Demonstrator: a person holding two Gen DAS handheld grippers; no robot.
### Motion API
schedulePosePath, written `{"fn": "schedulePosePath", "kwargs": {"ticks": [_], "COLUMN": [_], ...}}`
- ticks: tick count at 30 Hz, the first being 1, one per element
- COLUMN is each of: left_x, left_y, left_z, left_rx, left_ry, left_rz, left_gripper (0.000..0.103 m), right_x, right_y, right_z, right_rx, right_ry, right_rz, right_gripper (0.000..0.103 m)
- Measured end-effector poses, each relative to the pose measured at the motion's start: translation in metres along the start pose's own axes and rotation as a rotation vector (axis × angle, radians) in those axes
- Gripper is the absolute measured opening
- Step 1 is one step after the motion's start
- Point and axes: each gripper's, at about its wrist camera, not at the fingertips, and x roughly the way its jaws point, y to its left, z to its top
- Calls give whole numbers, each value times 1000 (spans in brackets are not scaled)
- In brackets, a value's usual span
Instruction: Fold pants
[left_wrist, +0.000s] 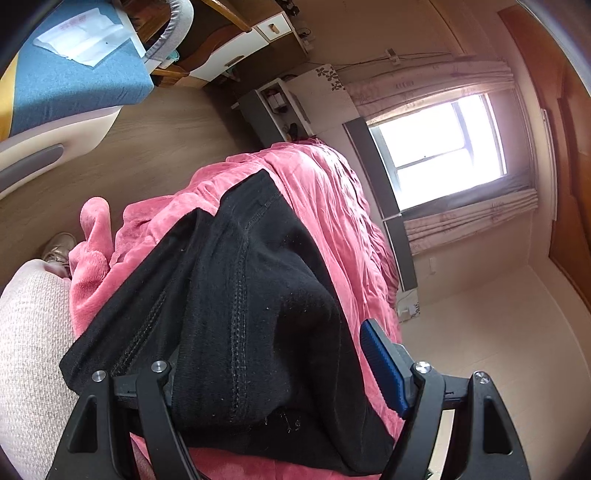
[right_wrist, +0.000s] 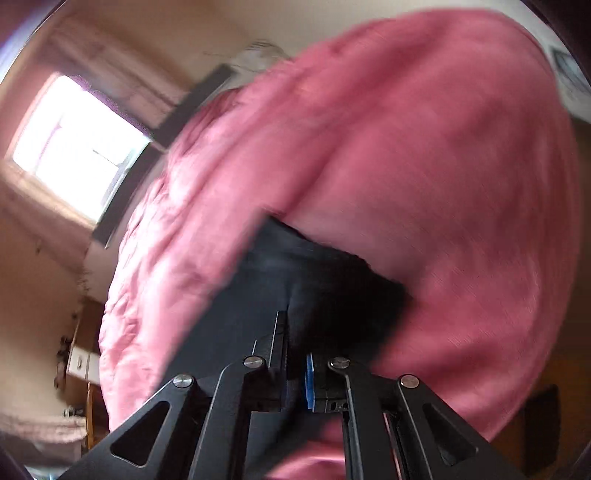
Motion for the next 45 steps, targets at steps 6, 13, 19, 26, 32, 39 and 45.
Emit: {"fn": "schedulePosePath", "kwargs": {"ticks": [6, 13, 19, 26, 32, 39, 45], "left_x": [-4, -26, -46, -12, 37, 85, 97], "left_y": [-3, -5, 8, 3, 2, -6, -23], "left_z": [-1, 13, 34, 70, 103, 110, 107], "left_rx": [8, -11, -46, 41, 64, 145, 251], "left_ry": [2, -58, -136, -19, 108, 305, 351], "left_rz": [-27, -79, -51, 79, 135, 151, 209], "left_gripper": [78, 83, 84, 84, 84, 81, 6], "right_x": [-1, 23, 35, 56, 73, 78, 84], "right_y": [-14, 33, 88, 132, 173, 210, 239], "right_z": [-2, -50, -88, -144, -205, -260, -273], "right_rx": [153, 72, -106, -120, -73, -129, -210], "right_ry": [17, 184, 323, 573, 739, 813, 748], "right_rz": [92, 124, 138, 254, 350, 371, 351], "right_gripper": [44, 53, 56, 57, 61, 60, 8]}}
